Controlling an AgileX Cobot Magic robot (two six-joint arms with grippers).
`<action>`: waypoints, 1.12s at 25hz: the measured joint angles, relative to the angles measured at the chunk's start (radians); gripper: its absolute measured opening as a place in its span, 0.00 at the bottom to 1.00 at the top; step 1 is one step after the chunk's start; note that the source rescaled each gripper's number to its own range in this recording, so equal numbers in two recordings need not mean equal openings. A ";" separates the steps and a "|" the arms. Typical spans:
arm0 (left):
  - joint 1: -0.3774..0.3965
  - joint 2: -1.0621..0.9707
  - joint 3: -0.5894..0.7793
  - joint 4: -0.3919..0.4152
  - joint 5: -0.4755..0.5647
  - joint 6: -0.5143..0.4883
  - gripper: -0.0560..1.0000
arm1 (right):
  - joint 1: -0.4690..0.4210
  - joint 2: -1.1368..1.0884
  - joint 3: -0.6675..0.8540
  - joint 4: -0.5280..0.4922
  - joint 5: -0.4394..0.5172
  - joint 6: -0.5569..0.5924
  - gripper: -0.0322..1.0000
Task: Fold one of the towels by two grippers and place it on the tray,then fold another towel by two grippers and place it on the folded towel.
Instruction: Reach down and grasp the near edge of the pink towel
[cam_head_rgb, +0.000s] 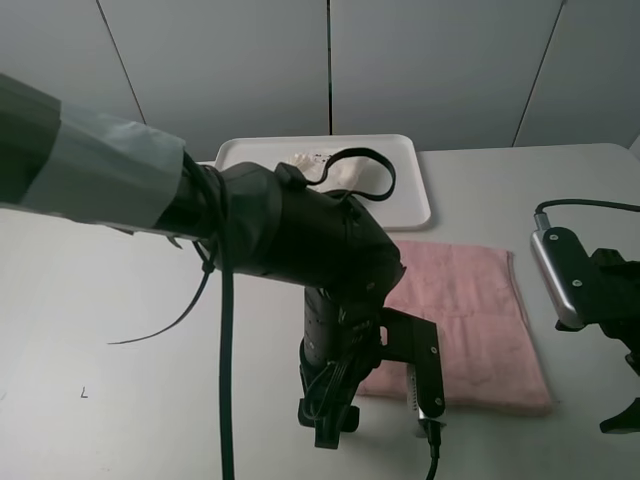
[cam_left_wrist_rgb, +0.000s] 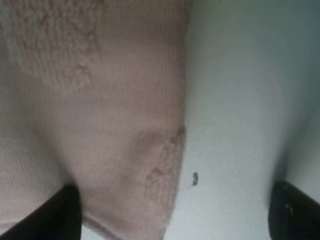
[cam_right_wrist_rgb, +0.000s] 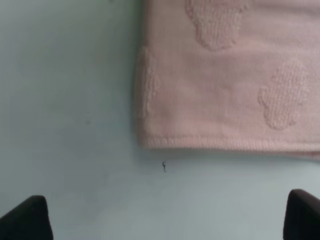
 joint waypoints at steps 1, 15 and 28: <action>0.000 0.002 0.000 0.000 -0.002 -0.002 0.97 | 0.016 0.002 0.003 0.000 -0.004 0.000 1.00; 0.000 0.002 0.000 0.000 -0.002 -0.002 0.97 | 0.126 0.191 0.012 0.102 -0.096 0.003 1.00; -0.001 0.002 0.000 0.002 -0.002 -0.002 0.97 | 0.127 0.257 0.026 0.110 -0.131 0.003 0.98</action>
